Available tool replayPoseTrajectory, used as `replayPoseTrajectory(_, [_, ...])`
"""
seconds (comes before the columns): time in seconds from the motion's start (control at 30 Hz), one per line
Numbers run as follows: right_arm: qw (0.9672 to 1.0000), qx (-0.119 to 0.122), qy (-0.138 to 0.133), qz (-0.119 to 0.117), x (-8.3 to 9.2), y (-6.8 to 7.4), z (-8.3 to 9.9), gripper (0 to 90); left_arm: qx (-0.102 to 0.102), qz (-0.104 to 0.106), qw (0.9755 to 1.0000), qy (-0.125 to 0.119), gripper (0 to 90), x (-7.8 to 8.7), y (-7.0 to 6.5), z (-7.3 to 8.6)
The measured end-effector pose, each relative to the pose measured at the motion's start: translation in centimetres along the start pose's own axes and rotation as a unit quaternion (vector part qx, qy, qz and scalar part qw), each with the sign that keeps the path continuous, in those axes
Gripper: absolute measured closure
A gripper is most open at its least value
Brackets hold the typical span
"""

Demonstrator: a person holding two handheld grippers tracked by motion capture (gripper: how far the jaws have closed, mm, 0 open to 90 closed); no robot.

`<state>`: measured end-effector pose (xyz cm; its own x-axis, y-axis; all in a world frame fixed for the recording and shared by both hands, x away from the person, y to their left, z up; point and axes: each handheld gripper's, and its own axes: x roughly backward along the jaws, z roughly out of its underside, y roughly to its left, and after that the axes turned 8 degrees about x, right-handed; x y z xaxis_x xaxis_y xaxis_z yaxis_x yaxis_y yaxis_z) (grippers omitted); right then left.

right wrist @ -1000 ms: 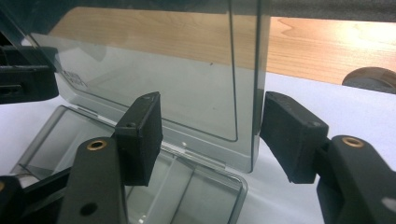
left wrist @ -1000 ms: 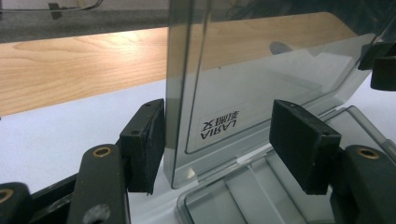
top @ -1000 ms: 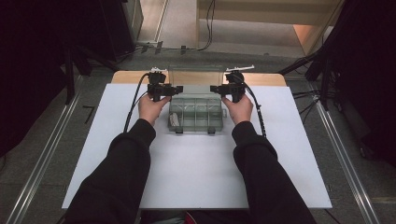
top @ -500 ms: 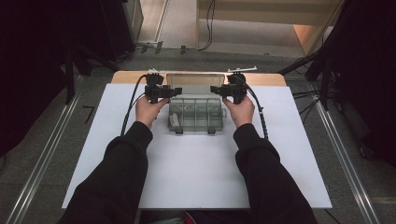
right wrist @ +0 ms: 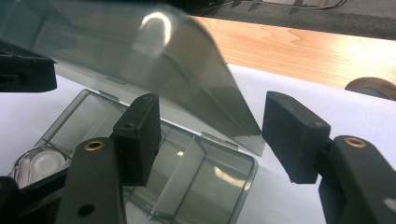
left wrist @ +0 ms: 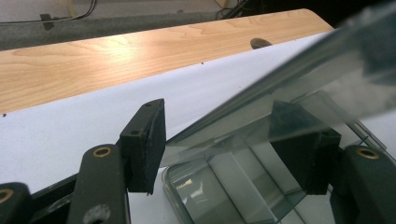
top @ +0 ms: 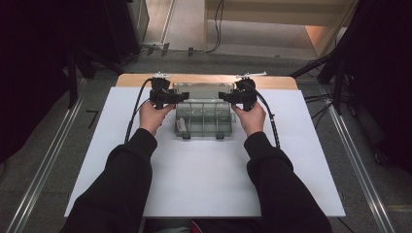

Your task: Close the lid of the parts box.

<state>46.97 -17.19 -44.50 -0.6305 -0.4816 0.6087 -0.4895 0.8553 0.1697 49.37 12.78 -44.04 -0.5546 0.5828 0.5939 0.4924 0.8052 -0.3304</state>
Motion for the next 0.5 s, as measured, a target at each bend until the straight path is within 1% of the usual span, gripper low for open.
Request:
replayPoseTrajectory(0.07, [1.0000, 0.000, -0.002, 0.000, 0.1, 0.1, 0.2, 35.6, 0.006, 0.007, 1.0000, -0.001, 36.8, 0.1, 0.1, 0.1])
replayPoseTrajectory(0.23, [1.0000, -0.003, -0.004, -0.005, 0.2, 0.1, 0.6, 35.6, 0.009, 0.007, 0.9999, 0.003, 32.8, 0.2, 0.2, 0.1])
replayPoseTrajectory(0.3, [1.0000, 0.002, -0.003, -0.002, 0.3, 0.2, 0.6, 35.6, 0.008, 0.006, 0.9999, 0.006, 30.3, 0.4, 0.2, 0.1])
replayPoseTrajectory(0.37, [1.0000, 0.005, -0.002, -0.001, 0.4, 0.3, 0.7, 35.6, 0.014, 0.005, 0.9999, 0.005, 30.2, 0.6, 0.3, 0.2])
replayPoseTrajectory(0.5, [1.0000, 0.006, -0.003, -0.002, 0.5, 0.4, 0.7, 35.4, 0.019, 0.004, 0.9996, 0.019, 27.6, 1.1, 0.4, 0.3])
